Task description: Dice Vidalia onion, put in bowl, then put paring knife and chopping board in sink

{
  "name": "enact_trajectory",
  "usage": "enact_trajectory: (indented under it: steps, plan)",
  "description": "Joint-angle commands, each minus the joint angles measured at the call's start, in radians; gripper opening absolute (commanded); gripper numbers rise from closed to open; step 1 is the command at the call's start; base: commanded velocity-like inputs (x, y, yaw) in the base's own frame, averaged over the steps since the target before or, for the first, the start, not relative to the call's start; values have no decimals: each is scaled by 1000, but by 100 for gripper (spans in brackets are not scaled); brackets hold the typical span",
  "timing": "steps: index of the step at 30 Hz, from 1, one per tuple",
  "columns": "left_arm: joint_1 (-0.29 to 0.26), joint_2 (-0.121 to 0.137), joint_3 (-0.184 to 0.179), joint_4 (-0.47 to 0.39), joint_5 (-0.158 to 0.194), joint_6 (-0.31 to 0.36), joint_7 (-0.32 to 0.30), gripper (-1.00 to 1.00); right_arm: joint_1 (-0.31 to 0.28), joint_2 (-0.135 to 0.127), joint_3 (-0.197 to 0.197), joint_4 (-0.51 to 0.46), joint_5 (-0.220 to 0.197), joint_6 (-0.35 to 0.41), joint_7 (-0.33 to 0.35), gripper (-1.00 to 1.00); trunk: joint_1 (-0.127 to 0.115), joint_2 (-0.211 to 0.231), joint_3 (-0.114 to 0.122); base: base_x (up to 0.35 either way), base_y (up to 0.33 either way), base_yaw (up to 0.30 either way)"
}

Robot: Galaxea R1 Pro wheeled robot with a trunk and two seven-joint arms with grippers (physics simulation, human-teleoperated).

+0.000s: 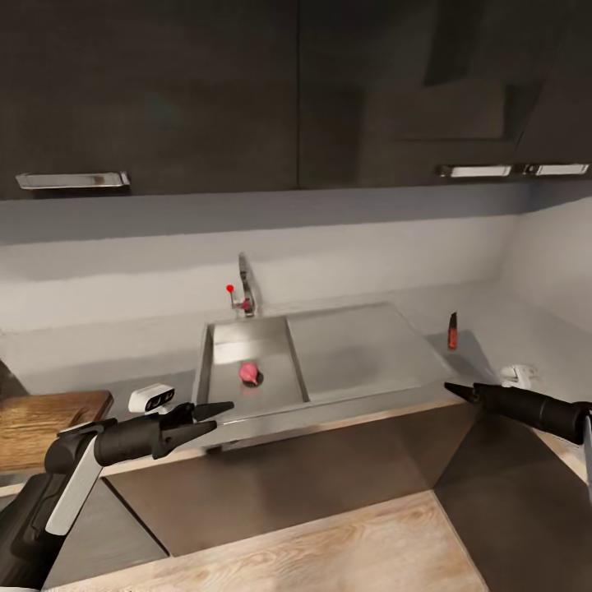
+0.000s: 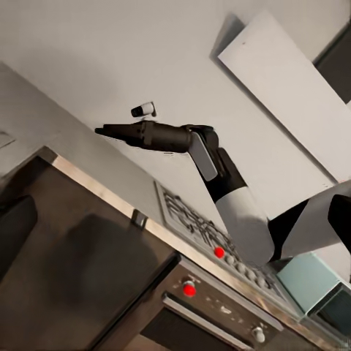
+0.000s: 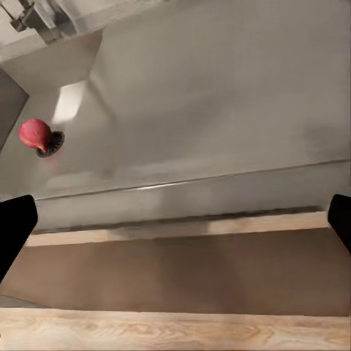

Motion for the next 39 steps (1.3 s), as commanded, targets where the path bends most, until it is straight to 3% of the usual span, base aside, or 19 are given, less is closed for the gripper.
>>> enact_trajectory:
  steps: [1,12,19,39]
  plan:
    - [-1,0,0,1,2,11,-2,100,-1,0,-2,-1,10,6,10,100,1,-2,-2,203,-292,270]
    - [-1,1,9,12,2,13,0,100,-1,0,-3,4,11,9,10,100,1,-2,-2,258,-237,185]
    - [-1,1,13,12,2,28,-1,100,-1,0,-4,9,7,18,10,100,1,-2,5,249,11,-177]
    - [-1,1,13,12,2,30,-1,100,-1,0,-4,12,6,19,9,100,1,-2,28,60,-53,-214]
